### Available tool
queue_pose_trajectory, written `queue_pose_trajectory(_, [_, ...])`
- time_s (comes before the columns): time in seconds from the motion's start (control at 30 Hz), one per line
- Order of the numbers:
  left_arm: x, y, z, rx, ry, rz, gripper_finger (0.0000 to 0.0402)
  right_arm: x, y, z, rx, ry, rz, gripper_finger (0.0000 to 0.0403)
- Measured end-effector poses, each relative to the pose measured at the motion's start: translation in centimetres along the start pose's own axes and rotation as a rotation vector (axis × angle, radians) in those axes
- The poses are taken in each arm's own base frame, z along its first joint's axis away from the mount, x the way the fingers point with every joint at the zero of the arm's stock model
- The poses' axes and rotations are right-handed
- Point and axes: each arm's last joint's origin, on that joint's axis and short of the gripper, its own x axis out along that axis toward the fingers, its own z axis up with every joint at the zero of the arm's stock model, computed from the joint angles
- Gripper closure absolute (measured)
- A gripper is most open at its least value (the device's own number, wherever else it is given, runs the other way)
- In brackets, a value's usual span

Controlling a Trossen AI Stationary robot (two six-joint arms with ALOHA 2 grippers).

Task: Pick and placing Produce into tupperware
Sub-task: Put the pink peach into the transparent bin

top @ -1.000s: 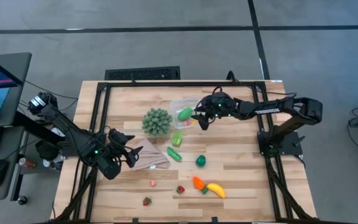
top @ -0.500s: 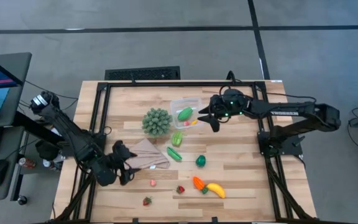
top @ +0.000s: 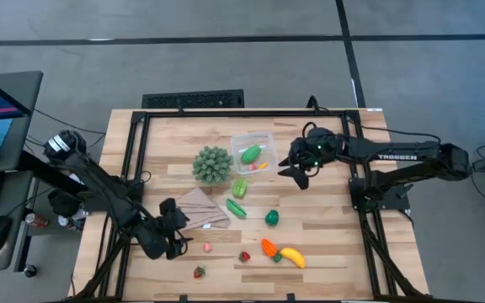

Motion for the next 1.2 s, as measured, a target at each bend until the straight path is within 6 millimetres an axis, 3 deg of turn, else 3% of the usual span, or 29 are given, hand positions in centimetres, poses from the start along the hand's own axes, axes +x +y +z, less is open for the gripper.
queue_pose_trajectory(0.43, [0.5, -0.8, 0.3, -0.045, -0.043, -0.044, 0.012, 0.4, 1.3, -0.9, -0.03, 0.077, 0.037, 0.0247])
queue_pose_trajectory(0.6, [2.5, -2.0, -0.3, -0.124, -0.069, -0.042, 0.012, 0.5, 2.0, -1.1, -0.076, 0.086, 0.065, 0.0248])
queue_pose_trajectory(0.9, [7.1, -4.5, -2.9, -0.264, -0.088, -0.086, 0.012, -2.0, 3.7, -0.4, -0.154, -0.049, 0.034, 0.0249])
queue_pose_trajectory(1.2, [7.9, -4.3, -3.6, -0.264, -0.145, -0.012, 0.012, -5.2, 4.1, -0.2, -0.153, -0.159, -0.025, 0.0249])
